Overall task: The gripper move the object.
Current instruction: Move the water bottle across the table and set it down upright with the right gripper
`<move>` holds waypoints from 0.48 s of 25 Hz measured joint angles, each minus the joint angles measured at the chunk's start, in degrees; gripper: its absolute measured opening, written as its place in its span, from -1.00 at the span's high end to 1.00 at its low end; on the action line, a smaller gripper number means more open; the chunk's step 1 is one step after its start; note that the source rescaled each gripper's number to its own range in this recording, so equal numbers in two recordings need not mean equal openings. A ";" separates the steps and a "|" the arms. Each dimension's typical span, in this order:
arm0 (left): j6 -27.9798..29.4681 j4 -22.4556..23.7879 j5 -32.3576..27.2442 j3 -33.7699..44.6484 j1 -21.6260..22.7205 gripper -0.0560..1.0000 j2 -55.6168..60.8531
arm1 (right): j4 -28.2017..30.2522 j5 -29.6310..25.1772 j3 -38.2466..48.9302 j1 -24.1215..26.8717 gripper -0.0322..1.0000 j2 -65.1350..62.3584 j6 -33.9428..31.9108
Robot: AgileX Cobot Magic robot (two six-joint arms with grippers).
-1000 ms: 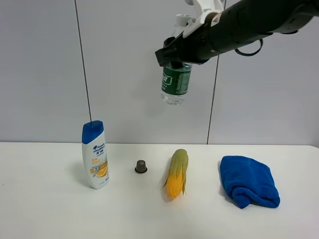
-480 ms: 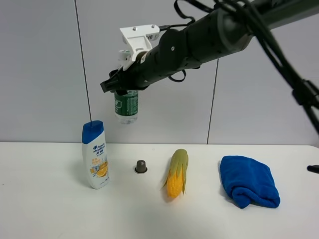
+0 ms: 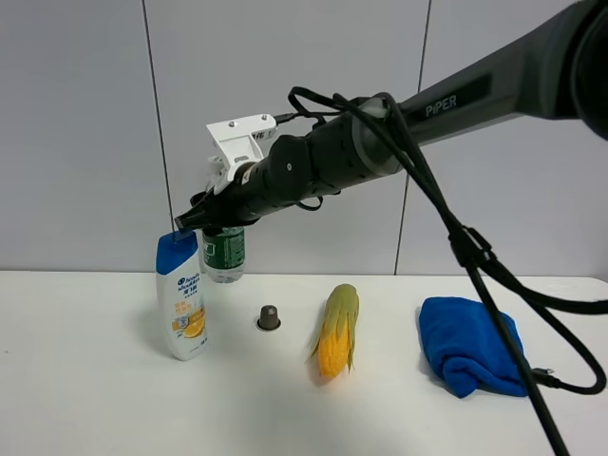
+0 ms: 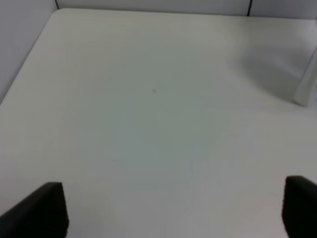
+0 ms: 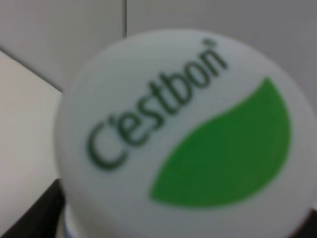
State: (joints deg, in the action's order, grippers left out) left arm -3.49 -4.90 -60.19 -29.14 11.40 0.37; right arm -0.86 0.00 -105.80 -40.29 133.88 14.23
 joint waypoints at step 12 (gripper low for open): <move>0.00 0.00 0.00 0.00 0.00 -1.00 0.00 | -2.33 6.11 -1.15 -0.04 0.94 2.43 5.54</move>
State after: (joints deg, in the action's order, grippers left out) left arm -3.49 -4.90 -60.19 -29.14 11.40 0.37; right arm -3.19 6.11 -106.95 -40.32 136.31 19.76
